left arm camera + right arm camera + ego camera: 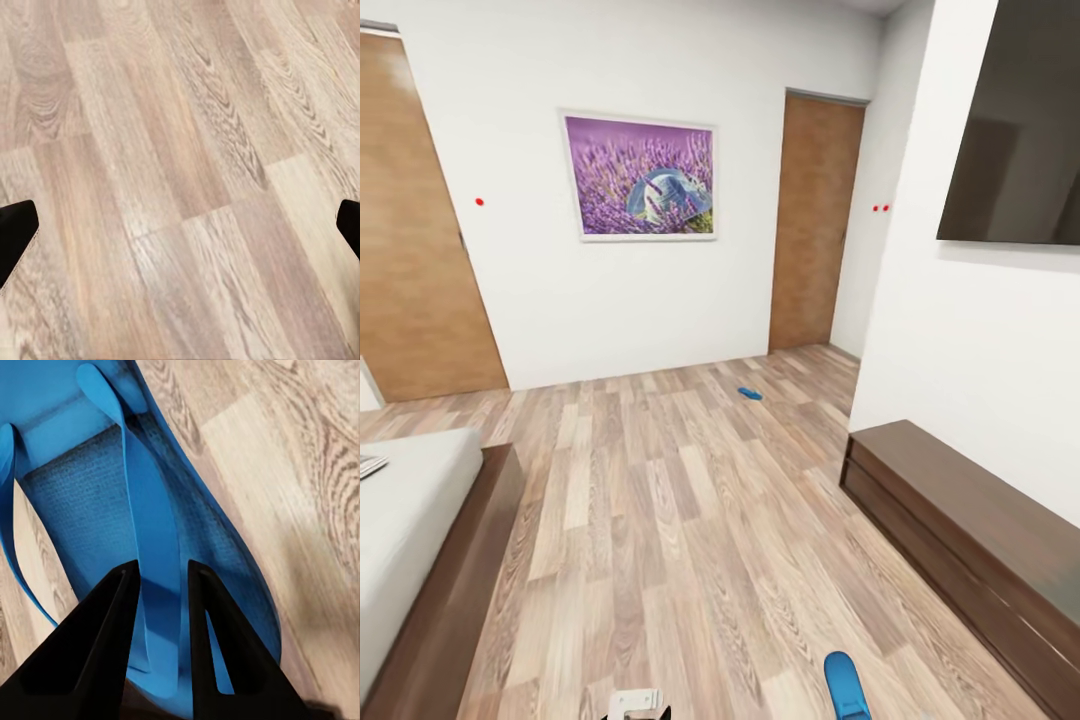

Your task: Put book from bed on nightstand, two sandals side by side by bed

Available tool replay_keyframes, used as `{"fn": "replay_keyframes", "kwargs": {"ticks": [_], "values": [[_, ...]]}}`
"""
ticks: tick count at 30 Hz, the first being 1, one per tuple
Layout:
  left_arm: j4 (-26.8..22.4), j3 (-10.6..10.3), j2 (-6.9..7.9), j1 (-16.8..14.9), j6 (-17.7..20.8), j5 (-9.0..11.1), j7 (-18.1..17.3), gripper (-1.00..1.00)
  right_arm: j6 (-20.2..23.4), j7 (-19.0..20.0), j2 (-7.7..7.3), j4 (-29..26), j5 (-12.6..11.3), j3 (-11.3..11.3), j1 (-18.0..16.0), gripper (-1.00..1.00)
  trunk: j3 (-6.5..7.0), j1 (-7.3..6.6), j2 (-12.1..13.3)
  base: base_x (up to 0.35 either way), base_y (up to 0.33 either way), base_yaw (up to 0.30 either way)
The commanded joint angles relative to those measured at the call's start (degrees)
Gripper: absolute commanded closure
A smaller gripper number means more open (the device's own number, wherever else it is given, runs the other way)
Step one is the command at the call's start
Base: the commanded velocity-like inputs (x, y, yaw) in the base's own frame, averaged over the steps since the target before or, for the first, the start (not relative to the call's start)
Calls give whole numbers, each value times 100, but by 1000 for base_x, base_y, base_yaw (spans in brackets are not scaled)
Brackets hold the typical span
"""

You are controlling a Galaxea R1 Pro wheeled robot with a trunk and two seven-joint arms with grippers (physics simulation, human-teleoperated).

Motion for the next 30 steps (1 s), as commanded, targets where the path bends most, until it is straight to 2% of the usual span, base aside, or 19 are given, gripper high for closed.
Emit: {"fn": "replay_keyframes", "kwargs": {"ticks": [1,13,30], "values": [[7,-23,3,-5,-21,60,-11,-100,1,49,2,18,-68,42,-8,100,-6,3,-2,328,0,23],[7,-23,3,-5,-21,60,-11,-100,1,49,2,18,-68,42,-8,100,-6,3,-2,328,0,104],[7,-5,10,-5,-21,60,-16,-100,0,49,2,18,-71,42,-8,100,-6,3,-2,329,0,4]]}}
